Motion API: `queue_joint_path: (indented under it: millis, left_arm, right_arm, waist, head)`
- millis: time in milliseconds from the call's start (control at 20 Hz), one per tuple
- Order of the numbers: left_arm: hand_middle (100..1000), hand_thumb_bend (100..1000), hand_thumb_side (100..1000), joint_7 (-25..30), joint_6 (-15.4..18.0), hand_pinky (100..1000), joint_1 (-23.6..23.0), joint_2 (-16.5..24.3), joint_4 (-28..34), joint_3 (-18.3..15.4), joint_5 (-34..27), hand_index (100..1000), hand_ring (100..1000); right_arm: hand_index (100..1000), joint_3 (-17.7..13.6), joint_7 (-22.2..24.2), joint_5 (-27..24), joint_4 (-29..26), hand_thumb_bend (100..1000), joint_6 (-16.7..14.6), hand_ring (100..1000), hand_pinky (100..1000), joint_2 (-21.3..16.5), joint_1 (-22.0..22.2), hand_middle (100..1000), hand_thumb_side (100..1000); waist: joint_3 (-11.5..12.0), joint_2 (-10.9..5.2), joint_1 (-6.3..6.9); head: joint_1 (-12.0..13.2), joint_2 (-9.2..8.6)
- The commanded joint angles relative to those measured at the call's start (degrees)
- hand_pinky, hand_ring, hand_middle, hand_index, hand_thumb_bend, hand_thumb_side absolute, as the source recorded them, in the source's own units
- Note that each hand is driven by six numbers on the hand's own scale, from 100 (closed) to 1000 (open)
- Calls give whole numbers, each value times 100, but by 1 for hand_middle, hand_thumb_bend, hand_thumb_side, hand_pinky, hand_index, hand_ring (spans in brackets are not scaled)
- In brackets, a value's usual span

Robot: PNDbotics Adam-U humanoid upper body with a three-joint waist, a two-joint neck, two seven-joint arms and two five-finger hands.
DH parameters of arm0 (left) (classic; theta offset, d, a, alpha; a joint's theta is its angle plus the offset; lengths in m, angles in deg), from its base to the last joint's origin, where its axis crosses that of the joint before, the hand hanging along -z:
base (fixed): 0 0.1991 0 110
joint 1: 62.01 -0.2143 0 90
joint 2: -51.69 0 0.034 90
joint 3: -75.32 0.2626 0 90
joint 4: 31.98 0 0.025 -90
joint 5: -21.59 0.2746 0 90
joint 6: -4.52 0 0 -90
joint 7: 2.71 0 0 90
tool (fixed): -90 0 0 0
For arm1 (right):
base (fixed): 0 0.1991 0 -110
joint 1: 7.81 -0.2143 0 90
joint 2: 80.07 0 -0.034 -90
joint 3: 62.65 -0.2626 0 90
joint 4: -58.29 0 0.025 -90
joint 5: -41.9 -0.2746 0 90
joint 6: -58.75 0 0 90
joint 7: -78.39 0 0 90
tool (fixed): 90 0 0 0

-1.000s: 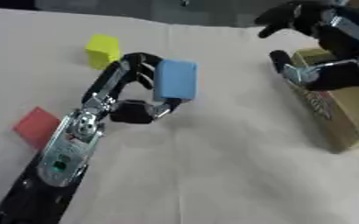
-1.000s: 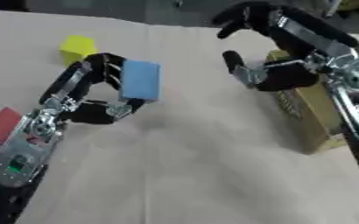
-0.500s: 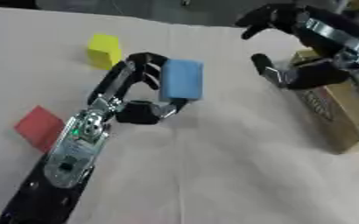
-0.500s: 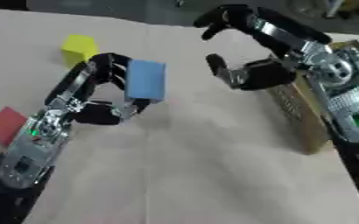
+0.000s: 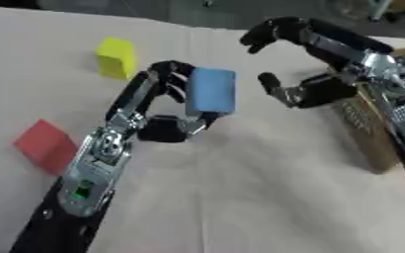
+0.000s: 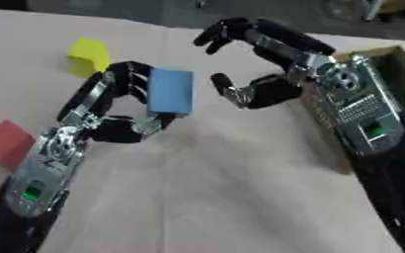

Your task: Pick up the objects with one hand, pass them to the other hand, and then place them into the box on the other side of the table.

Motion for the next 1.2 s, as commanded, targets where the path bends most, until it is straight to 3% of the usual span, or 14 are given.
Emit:
queue_joint_path:
  millis: [50, 300, 650, 850, 1200]
  left_arm:
    - [442, 100, 100, 12, -43, 568, 92, -103, 45, -52, 21, 570, 610]
    - [442, 100, 100, 36, -102, 568, 122, -188, -66, -72, 70, 571, 611]
    - [443, 100, 100, 73, -111, 568, 133, -280, -299, -102, 195, 571, 612]
    - [443, 100, 106, 57, -117, 567, 146, -342, -336, -145, 230, 571, 612]
    - [444, 100, 112, 20, -172, 568, 203, -442, -270, -215, 299, 571, 613]
  right_arm:
    - [868, -8, 92, -40, -3, 100, 2, 819, 975, -39, -131, 842, 102]
    - [872, 42, 219, 62, 45, 100, -85, 826, 987, 14, -172, 844, 118]
    - [879, 51, 268, 131, 58, 197, -108, 839, 999, 28, -214, 850, 196]
    - [890, 57, 379, 225, 36, 265, -254, 850, 1000, 16, -209, 860, 101]
    - [900, 19, 586, 410, 65, 325, -613, 854, 1000, 22, -224, 860, 100]
  waist:
    - [8, -231, -65]
    - [24, -234, -73]
    - [45, -282, -108]
    - [54, -291, -114]
    - [64, -285, -121]
  head:
    - [-18, 23]
    - [-14, 42]
    - [-48, 100]
    - [-71, 111]
    - [-67, 112]
